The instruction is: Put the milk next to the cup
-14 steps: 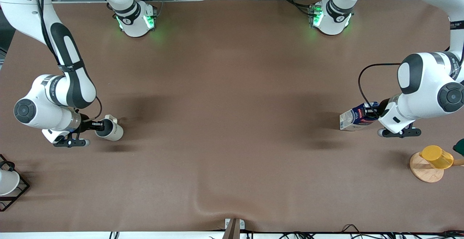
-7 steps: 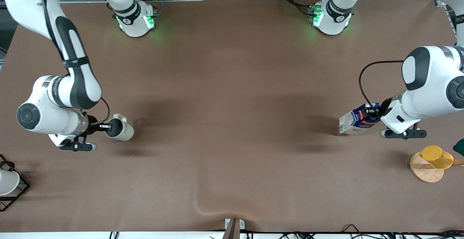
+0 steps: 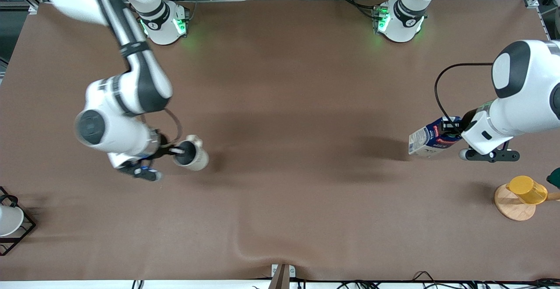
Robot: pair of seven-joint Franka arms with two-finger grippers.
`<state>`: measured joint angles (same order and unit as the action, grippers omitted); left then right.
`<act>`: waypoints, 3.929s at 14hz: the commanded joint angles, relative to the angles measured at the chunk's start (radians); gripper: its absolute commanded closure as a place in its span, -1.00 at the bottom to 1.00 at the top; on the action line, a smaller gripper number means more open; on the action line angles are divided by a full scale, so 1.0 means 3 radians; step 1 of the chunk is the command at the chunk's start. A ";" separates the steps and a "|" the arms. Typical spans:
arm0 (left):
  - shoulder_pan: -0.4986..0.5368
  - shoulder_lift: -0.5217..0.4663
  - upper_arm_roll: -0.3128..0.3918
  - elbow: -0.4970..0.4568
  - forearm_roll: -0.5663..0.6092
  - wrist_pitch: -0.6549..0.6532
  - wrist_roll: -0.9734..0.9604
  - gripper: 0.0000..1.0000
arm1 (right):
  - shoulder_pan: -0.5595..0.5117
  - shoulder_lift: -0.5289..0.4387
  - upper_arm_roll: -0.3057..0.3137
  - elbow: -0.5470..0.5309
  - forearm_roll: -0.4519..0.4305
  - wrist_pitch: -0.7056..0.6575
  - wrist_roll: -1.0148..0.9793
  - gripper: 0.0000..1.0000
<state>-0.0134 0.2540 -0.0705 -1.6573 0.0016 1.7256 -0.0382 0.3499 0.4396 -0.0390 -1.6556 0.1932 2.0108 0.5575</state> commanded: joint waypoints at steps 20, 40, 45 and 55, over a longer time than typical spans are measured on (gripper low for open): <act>-0.0179 0.0130 -0.0639 0.0053 -0.0317 -0.0184 -0.0879 0.49 | 0.1309 0.1107 -0.0049 0.0912 0.0031 0.0615 0.2207 -0.72; -0.1560 0.0886 -0.0583 0.0998 -0.0266 -0.0153 -0.2266 0.49 | 0.0215 0.0054 -0.0074 0.1536 0.0195 -0.1629 0.0915 -1.00; -0.1867 0.1142 -0.0481 0.1244 -0.0266 -0.0071 -0.2276 0.49 | -0.0367 -0.0238 -0.0095 0.1469 0.0164 -0.2023 -0.0082 -1.00; -0.2093 0.1342 -0.0333 0.1250 -0.0266 0.0246 -0.2332 0.46 | -0.0844 -0.0723 -0.0095 0.0994 -0.0454 -0.1800 -0.1375 -1.00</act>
<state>-0.6302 0.6259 -0.1794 -1.3135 -0.0791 1.7883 -0.7069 0.1298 0.3008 -0.0806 -1.2627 0.0953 1.4220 0.2311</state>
